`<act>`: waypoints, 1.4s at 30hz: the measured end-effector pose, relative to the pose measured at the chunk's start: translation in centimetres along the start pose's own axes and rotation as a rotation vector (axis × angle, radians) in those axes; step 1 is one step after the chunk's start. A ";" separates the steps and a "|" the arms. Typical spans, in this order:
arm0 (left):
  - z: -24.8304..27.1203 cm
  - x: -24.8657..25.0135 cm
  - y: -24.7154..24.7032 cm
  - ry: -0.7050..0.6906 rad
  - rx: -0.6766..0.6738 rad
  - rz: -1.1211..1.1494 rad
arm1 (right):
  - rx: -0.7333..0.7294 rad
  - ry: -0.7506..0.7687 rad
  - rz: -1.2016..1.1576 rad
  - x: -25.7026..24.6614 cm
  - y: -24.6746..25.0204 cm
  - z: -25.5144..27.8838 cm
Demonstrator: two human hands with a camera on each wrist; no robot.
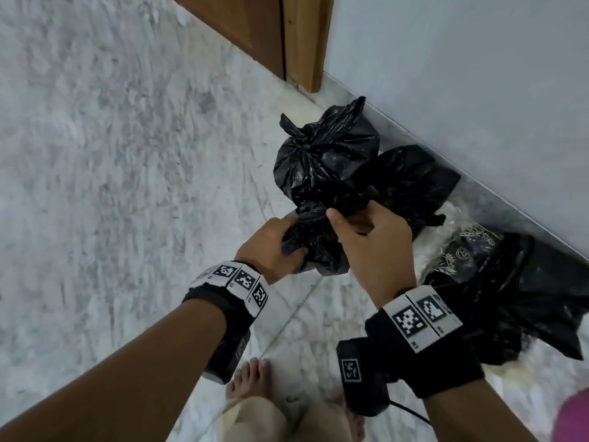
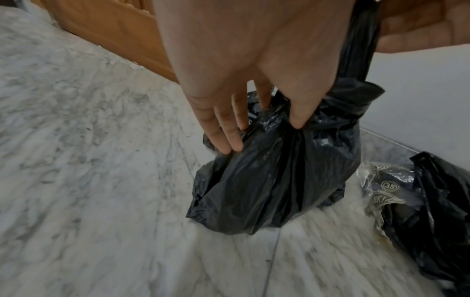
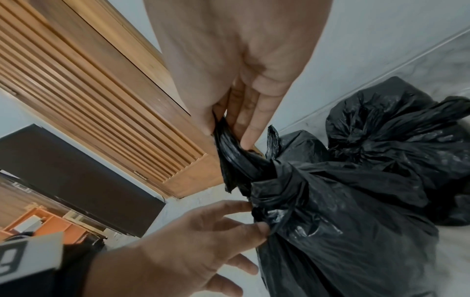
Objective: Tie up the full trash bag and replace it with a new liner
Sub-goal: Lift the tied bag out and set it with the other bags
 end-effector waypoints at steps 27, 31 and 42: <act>-1.1 -4.7 -5.4 -0.228 0.012 -0.463 | -0.281 0.173 0.377 11.7 -3.8 1.9; -1.8 -4.8 -5.7 -0.137 -0.039 -0.464 | -0.321 -0.009 0.375 13.3 -3.9 1.2; 2.4 2.1 -3.2 -0.133 -0.039 -0.314 | -0.196 -0.110 0.275 9.9 5.7 3.7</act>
Point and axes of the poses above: each hand's wrist, its own z-axis away from the middle knuckle, its own y-axis out of the back of the hand, x = y × z, the point moved 1 cm from there along -z, towards the middle knuckle, and after that the axes turned 13 degrees about x, right-handed, at the moved point
